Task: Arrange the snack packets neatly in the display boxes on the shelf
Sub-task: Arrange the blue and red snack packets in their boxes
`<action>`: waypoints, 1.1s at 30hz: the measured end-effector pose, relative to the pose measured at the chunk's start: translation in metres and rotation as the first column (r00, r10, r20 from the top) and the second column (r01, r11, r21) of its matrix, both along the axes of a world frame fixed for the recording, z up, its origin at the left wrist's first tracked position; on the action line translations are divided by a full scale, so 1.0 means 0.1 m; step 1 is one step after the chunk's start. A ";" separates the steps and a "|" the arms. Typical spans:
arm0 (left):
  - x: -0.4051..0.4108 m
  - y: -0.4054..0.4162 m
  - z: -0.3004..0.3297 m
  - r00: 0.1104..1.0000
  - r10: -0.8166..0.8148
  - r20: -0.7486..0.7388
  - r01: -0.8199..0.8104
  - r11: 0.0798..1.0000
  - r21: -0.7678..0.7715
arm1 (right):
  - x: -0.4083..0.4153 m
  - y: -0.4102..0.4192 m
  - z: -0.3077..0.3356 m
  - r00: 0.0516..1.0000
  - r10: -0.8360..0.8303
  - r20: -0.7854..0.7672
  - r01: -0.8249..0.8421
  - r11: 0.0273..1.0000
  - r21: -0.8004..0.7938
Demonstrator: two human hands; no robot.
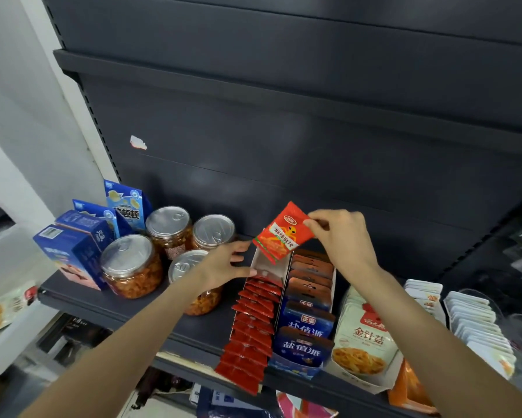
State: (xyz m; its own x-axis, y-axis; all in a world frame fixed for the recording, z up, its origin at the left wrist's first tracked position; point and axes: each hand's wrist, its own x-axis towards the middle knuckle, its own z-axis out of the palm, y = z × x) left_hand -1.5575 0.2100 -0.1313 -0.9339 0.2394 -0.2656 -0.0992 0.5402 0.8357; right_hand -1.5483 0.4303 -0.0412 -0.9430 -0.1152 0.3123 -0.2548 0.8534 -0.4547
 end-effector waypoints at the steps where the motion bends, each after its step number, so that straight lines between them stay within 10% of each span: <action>1: 0.00 0.00 0.00 1.000 -0.011 0.015 0.010 1.000 0.006 | 0.00 0.01 -0.02 1.000 0.005 0.025 -0.004 1.000 -0.015; 20: -0.08 0.00 -0.06 0.986 -0.158 -0.050 0.156 0.987 -0.032 | -0.52 -0.30 -0.65 0.978 0.129 0.162 -0.189 0.878 0.440; 33: -0.14 0.01 -0.03 0.910 -0.200 -0.364 0.110 0.961 -0.253 | -0.78 -0.33 -0.73 0.953 0.010 0.302 -0.093 0.960 0.262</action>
